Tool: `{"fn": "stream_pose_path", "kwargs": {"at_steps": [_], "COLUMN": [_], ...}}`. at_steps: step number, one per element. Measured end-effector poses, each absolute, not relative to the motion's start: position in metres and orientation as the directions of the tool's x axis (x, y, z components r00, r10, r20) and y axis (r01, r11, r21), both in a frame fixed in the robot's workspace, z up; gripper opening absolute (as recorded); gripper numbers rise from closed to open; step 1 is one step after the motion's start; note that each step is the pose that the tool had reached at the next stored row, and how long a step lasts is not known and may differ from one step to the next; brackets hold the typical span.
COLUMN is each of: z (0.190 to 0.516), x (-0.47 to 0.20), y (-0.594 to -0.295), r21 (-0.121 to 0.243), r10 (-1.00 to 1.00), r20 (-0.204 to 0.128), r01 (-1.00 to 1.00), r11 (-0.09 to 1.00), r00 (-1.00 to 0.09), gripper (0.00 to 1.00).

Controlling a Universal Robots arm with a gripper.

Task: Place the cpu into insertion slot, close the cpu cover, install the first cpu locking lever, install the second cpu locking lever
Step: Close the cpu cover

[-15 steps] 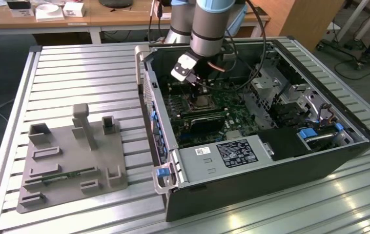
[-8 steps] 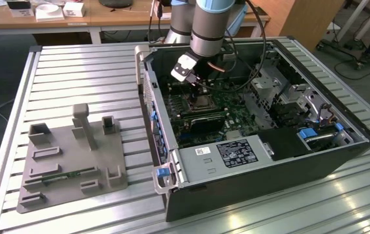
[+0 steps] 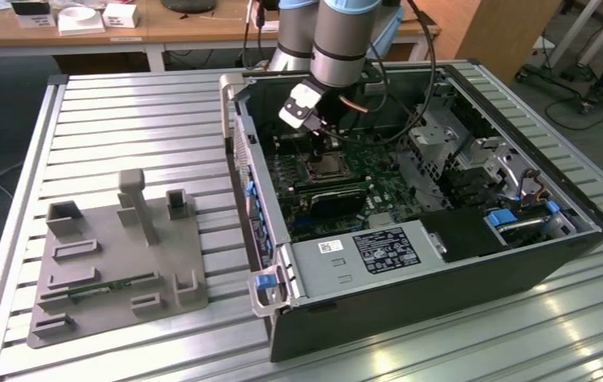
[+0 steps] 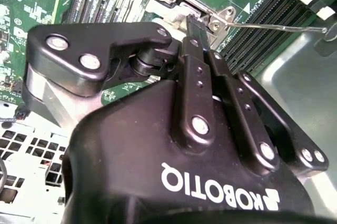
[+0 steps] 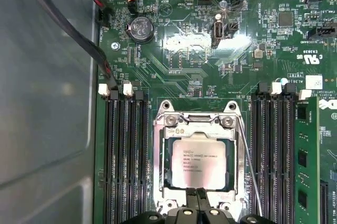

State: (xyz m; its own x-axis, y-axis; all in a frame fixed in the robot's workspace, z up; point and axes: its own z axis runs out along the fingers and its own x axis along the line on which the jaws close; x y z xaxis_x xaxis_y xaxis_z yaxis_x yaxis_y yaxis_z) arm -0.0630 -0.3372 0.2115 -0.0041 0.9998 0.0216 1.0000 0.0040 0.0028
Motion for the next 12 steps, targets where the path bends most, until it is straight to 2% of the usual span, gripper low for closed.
{"fn": "stream_pose_path", "kwargs": {"at_steps": [12], "z": [0.211], "x": [-0.038], "y": [-0.337], "r21": [0.0], "r10": [1.0], "r20": [0.022], "r01": [1.0], "r11": [0.004], "r00": [-0.004], "gripper": [0.1]}}
